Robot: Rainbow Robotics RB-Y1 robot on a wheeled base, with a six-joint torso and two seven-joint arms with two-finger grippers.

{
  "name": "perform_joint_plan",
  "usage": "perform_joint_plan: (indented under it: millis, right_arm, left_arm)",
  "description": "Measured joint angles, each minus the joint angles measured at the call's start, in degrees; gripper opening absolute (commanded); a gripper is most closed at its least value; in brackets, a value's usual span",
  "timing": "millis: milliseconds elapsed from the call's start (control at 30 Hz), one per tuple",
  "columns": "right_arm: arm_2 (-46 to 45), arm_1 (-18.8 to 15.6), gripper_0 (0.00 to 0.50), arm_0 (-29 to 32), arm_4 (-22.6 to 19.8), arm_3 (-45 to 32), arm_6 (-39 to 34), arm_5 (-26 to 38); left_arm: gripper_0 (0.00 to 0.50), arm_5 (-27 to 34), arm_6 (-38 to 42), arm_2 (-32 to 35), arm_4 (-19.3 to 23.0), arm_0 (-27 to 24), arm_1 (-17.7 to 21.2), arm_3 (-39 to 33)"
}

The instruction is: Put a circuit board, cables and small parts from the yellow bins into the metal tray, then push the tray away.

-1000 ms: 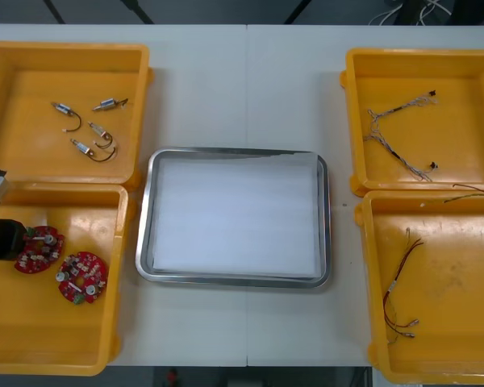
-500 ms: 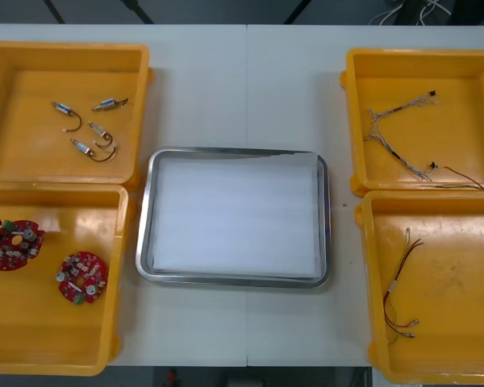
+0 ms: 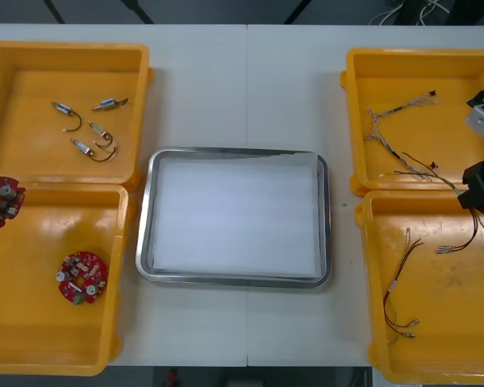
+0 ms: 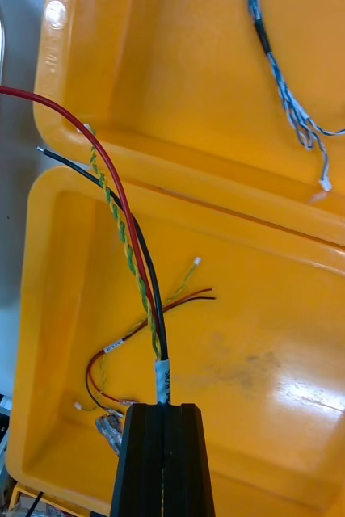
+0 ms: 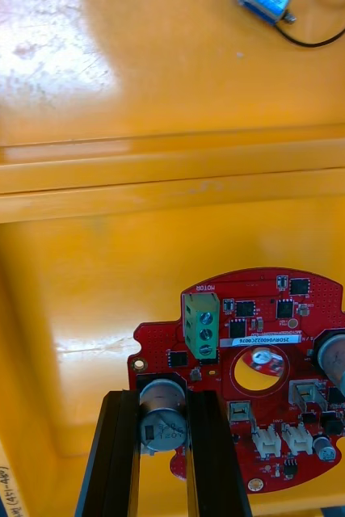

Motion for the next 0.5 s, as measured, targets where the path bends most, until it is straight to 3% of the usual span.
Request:
perform_joint_plan:
  millis: [267,500]
  right_arm:
    - [1.47,3.81,0.0,-1.07,1.53,-2.34,-0.34,0.09]
    - [1.47,4.19,0.0,-1.09,1.52,-2.92,-0.33,0.12]
  left_arm:
    - [0.0,4.77,3.47,0.23,1.95,-1.79,0.25,-4.15]
    - [0.0,8.07,24.83,-1.1,1.06,-7.52,-1.31,-8.73]
